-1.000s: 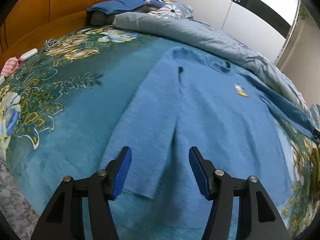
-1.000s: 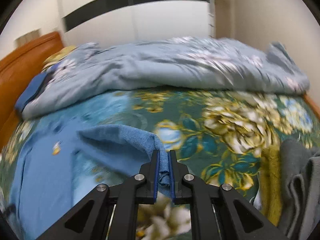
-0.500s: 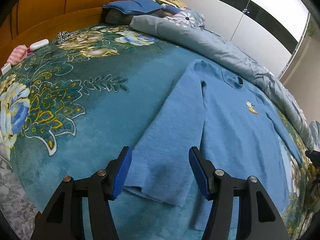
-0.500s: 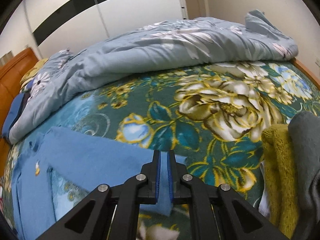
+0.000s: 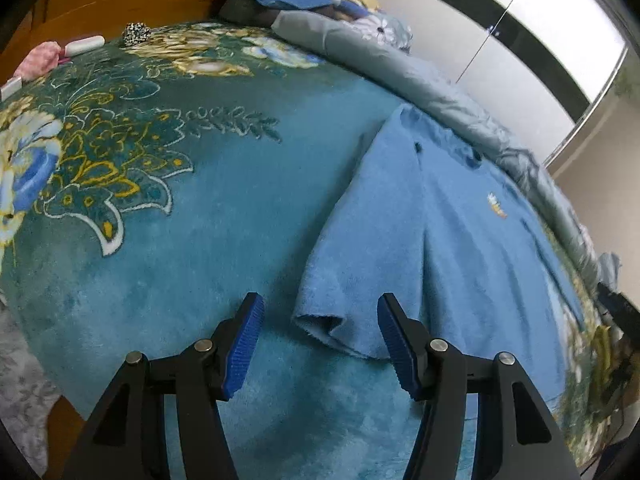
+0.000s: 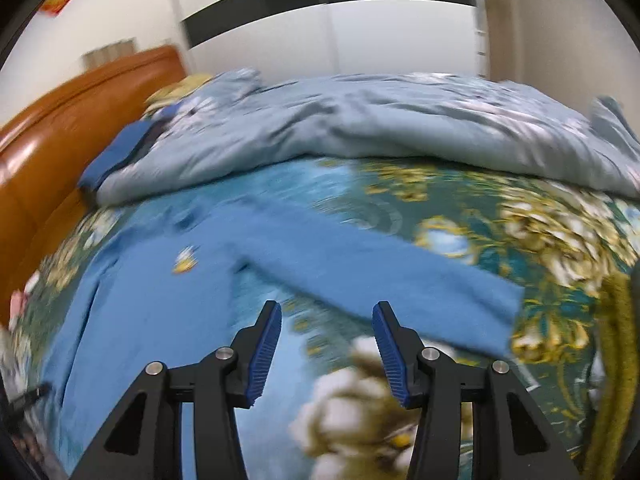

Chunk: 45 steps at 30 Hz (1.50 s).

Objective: Fold clothes

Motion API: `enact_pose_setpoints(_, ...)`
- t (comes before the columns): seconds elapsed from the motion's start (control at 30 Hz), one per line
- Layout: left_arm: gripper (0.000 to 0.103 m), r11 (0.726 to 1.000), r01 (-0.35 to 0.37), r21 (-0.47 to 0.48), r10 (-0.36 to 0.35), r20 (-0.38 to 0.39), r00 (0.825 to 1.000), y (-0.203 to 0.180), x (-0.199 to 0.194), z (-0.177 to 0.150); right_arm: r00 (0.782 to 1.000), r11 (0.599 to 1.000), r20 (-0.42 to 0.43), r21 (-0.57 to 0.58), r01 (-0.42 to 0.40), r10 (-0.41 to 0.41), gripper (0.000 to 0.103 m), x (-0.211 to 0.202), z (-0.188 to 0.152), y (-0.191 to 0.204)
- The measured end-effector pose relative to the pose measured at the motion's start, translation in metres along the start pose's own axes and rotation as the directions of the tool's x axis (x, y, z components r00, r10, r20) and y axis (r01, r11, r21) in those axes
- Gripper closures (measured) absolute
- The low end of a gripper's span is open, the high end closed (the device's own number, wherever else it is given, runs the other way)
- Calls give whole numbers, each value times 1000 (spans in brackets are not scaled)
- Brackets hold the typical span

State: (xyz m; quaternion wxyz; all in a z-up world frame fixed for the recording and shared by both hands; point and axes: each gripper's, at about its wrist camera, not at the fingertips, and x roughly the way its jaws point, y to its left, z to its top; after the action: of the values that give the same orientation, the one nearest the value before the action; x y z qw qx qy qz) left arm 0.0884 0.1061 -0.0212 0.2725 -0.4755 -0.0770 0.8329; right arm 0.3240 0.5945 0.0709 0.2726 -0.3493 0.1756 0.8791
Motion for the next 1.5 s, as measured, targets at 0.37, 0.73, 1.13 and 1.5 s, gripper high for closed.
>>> enact_pose_setpoints(0.37, 100, 1000, 17, 20, -18, 89, 996, 10, -3, 19, 999, 991, -50, -132, -19, 13, 52, 6, -9, 58)
enact_pose_setpoints(0.73, 101, 957, -282, 68, 266, 179, 947, 91, 6, 136, 993, 988, -114, -152, 0, -18, 52, 36, -18, 79)
enact_pose_setpoints(1.13, 98, 946, -322, -32, 324, 78, 943, 149, 42, 174, 984, 986, -177, -166, 2, -31, 52, 54, -35, 89)
enact_pose_setpoints(1.5, 51, 999, -19, 40, 17, 53, 998, 66, -15, 72, 970, 990, -239, -123, -76, 45, 52, 29, -84, 81)
